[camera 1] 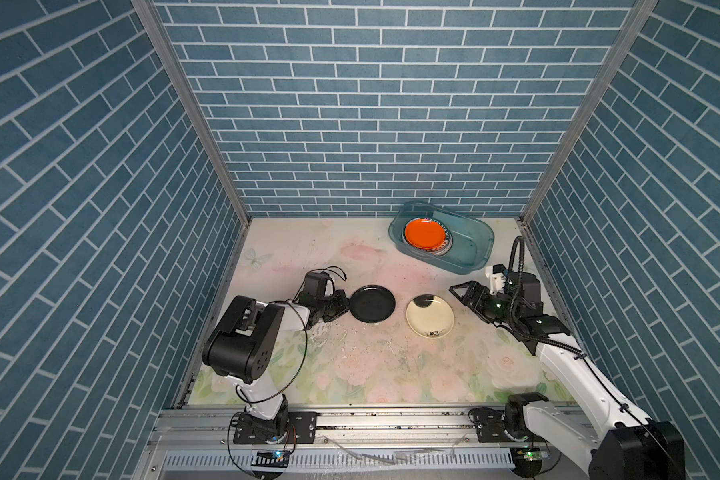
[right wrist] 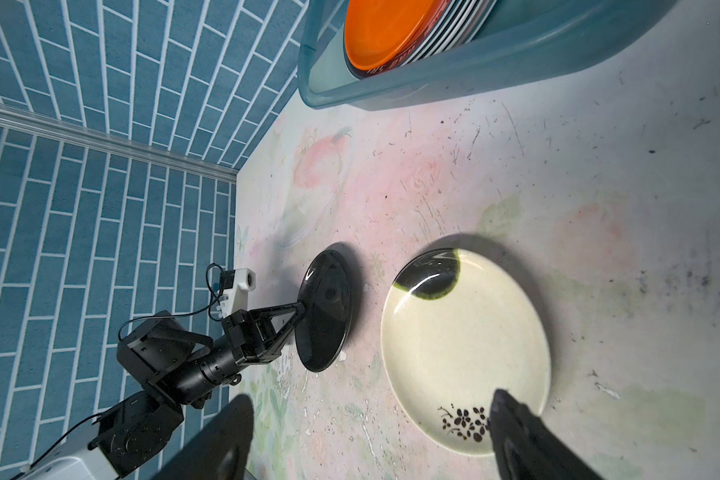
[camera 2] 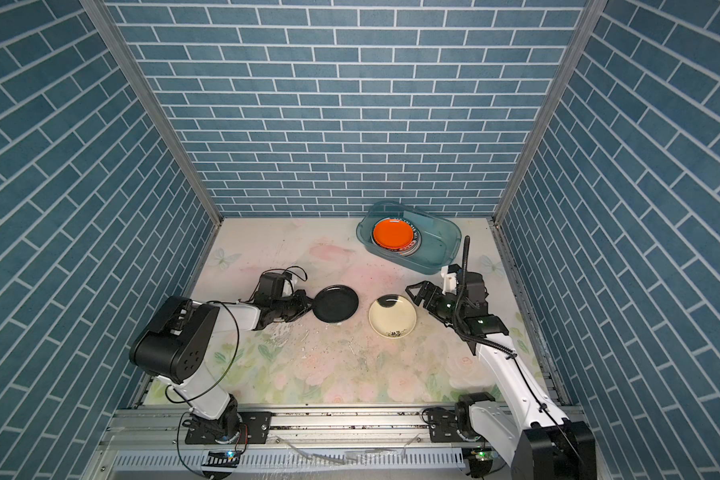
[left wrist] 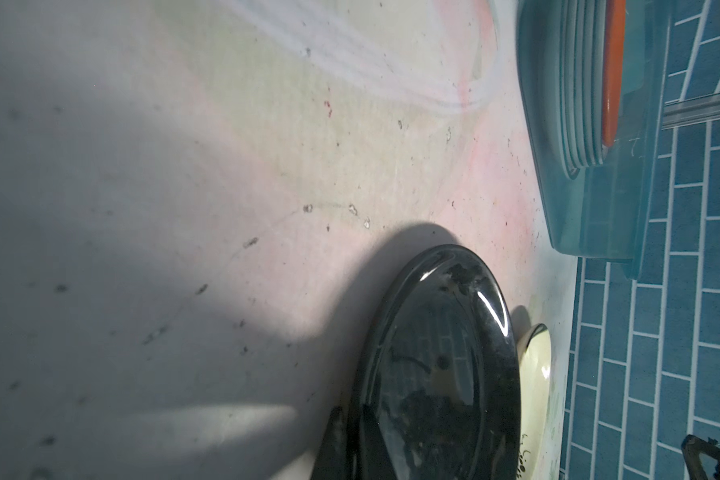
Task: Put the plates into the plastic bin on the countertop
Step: 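Move the left gripper to the black plate rim while the right withdraws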
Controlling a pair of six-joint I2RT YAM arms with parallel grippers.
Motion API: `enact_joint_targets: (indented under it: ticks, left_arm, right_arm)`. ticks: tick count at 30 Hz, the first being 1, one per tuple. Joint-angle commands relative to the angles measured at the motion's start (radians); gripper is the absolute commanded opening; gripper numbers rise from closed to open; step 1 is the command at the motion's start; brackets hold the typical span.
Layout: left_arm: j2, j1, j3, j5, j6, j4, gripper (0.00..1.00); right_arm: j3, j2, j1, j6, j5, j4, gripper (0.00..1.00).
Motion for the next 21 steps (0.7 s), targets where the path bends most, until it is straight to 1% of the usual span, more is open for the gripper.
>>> enact_joint_targets:
  ticks: [1, 5, 12, 16, 21]
  left_arm:
    - [-0.029, 0.003, 0.007, 0.043, -0.018, -0.078, 0.0]
    - [-0.109, 0.001, 0.004, 0.075, -0.07, -0.06, 0.0]
    - [-0.275, -0.019, 0.045, 0.028, -0.055, -0.176, 0.0]
    - [-0.349, -0.058, 0.095, -0.006, -0.034, -0.26, 0.0]
    - [-0.41, -0.099, 0.12, -0.058, -0.012, -0.315, 0.0]
  right_arm:
    - [-0.01, -0.006, 0.017, 0.043, -0.015, 0.058, 0.88]
    - [-0.01, 0.009, 0.07, 0.068, 0.017, 0.088, 0.86]
    - [0.031, 0.081, 0.188, 0.097, 0.047, 0.157, 0.82]
    - [0.099, 0.138, 0.264, 0.079, 0.046, 0.152, 0.7]
    - [0.163, 0.192, 0.34, 0.058, 0.066, 0.155, 0.6]
